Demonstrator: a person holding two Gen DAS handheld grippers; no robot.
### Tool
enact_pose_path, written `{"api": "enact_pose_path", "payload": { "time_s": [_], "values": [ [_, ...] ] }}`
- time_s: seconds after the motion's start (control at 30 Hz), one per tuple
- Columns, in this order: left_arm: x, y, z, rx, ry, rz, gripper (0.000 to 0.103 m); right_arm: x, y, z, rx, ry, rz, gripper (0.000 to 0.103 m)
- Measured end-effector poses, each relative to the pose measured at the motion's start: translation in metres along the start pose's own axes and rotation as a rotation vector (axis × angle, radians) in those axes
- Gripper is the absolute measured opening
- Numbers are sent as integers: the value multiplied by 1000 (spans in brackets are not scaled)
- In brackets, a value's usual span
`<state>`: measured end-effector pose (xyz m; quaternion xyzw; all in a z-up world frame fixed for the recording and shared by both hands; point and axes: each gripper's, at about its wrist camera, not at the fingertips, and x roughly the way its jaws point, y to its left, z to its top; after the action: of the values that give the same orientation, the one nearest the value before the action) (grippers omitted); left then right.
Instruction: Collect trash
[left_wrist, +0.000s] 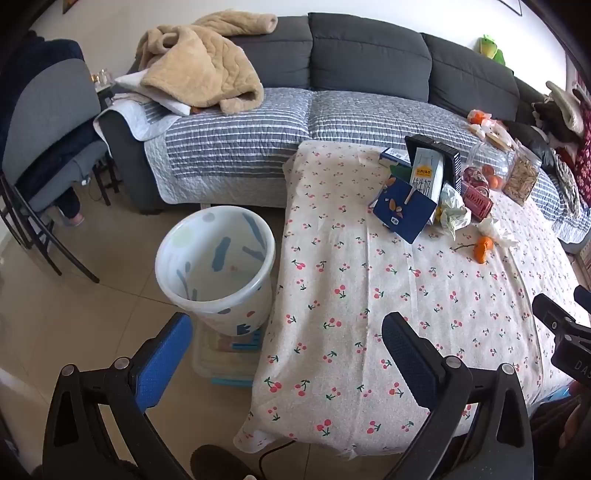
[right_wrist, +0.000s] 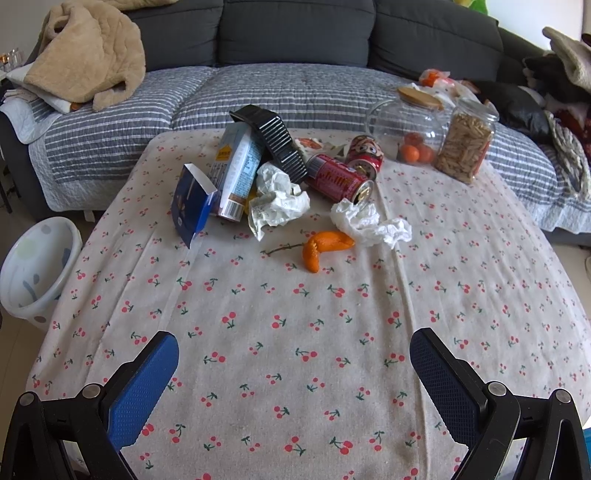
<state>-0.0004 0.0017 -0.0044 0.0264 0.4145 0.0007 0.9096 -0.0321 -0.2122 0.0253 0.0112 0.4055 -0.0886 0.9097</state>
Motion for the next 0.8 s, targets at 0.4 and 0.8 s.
{"api": "enact_pose_path", "payload": {
  "time_s": [0.4,0.8],
  "values": [
    [1,3,0,-9,0,2,103,3,0,0,-5,0,-8,103],
    [-1,4,1,-24,-22,10,103,2,0,0,-22,-13,-29,103]
  ]
}}
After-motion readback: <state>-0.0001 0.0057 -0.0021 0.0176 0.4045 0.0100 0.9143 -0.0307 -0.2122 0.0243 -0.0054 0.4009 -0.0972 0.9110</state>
